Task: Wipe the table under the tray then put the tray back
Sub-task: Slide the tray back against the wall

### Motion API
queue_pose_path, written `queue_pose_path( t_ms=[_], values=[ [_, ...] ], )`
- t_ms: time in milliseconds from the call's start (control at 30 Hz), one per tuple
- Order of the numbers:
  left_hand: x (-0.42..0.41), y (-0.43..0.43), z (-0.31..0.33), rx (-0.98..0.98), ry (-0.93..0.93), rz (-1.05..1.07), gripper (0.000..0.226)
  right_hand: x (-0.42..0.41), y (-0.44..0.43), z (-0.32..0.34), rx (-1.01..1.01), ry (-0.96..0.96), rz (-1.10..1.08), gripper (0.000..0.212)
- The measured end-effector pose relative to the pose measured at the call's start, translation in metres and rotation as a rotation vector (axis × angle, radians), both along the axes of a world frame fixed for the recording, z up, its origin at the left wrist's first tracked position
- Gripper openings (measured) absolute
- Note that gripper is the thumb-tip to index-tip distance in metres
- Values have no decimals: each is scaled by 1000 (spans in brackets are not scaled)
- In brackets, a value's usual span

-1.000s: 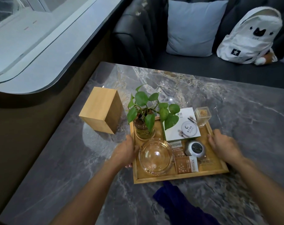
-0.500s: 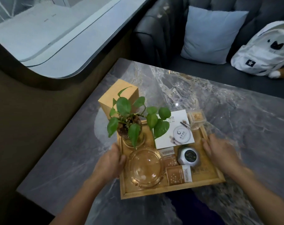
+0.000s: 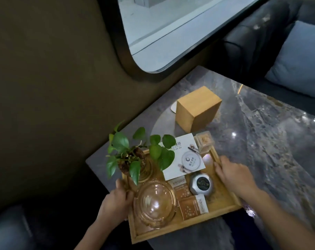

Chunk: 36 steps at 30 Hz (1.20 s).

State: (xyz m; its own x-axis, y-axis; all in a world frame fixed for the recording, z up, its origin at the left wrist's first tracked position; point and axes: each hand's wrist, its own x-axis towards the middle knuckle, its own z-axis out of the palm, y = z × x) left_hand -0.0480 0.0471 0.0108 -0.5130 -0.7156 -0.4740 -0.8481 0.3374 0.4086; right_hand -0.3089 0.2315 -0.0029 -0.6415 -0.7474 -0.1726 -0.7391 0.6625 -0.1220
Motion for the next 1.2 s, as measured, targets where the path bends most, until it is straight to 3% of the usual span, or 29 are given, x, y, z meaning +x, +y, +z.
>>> queue_pose_path(
  t_ms=[100, 233, 367, 567, 700, 767, 833, 900, 967, 1033, 1100, 1200],
  values=[
    [20, -1, -1, 6, -9, 74, 12, 4, -29, -7, 31, 16, 118, 31],
    [34, -1, -9, 47, 24, 151, 31, 3, -68, -18, 92, -8, 181, 31],
    [38, -4, -15, 76, 74, 295, 17, 1, -95, -21, 142, -37, 181, 32],
    [30, -3, -27, 7, 107, 355, 18, -6, -109, -18, 179, -7, 227, 34],
    [33, 4, -27, 46, 146, 418, 13, -12, -108, -17, 85, -223, 114, 36],
    [40, 7, -22, 136, 192, 394, 23, -19, -96, -17, 8, -448, 83, 39],
    [49, 12, -14, 284, 285, 291, 39, -27, -77, -12, -22, -699, 74, 63],
    [55, 19, -9, 418, 295, 167, 75, -31, -58, -5, 80, -840, 101, 101],
    [55, 28, -13, 429, 153, 102, 122, -31, -45, -4, 236, -817, 162, 124],
    [50, 37, -20, 323, -5, 70, 146, -26, -43, -6, 292, -747, 192, 125],
    [46, 44, -24, 183, -49, 68, 144, -21, -48, -8, 175, -704, 189, 113],
    [46, 46, -29, 81, 30, 118, 130, -22, -56, -7, 93, -652, 213, 105]
  ],
)
